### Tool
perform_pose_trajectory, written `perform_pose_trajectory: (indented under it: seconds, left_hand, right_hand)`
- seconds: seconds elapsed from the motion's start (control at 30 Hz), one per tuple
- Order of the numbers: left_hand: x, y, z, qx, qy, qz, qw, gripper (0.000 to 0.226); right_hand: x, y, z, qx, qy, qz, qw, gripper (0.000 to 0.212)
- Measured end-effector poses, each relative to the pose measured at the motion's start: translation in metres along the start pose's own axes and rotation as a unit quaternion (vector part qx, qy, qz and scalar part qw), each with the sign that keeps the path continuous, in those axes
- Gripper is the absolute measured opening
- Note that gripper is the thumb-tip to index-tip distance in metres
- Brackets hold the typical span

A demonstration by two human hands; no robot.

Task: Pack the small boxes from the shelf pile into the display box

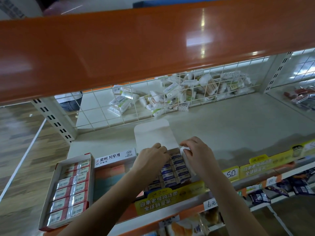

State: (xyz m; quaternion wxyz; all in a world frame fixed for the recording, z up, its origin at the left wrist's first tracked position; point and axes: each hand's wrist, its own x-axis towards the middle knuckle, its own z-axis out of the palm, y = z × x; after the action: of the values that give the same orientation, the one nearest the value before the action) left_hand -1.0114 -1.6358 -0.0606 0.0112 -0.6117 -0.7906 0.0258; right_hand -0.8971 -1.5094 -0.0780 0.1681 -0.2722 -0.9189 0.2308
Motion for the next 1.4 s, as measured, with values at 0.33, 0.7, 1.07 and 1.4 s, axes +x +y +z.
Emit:
perform_pose_trajectory:
  seconds: [0.33, 0.7, 1.07, 1.4]
  left_hand:
    - [0.002, 0.006, 0.000, 0.030, -0.013, -0.009, 0.999, 0.028]
    - [-0.001, 0.008, 0.004, 0.046, 0.019, 0.024, 0.998, 0.026]
    - [0.000, -0.009, 0.000, -0.067, 0.031, -0.031, 0.997, 0.028]
    - [-0.005, -0.020, -0.005, -0.220, 0.072, -0.081, 0.969, 0.015]
  right_hand:
    - [0.000, 0.001, 0.000, 0.001, -0.001, -0.007, 1.000, 0.023]
    - [0.001, 0.000, 0.001, -0.013, -0.011, -0.011, 1.000, 0.024]
    - [-0.001, -0.001, 0.001, -0.005, 0.000, -0.005, 1.000, 0.022]
    - [-0.002, -0.003, 0.000, 0.059, 0.018, 0.040, 0.997, 0.029]
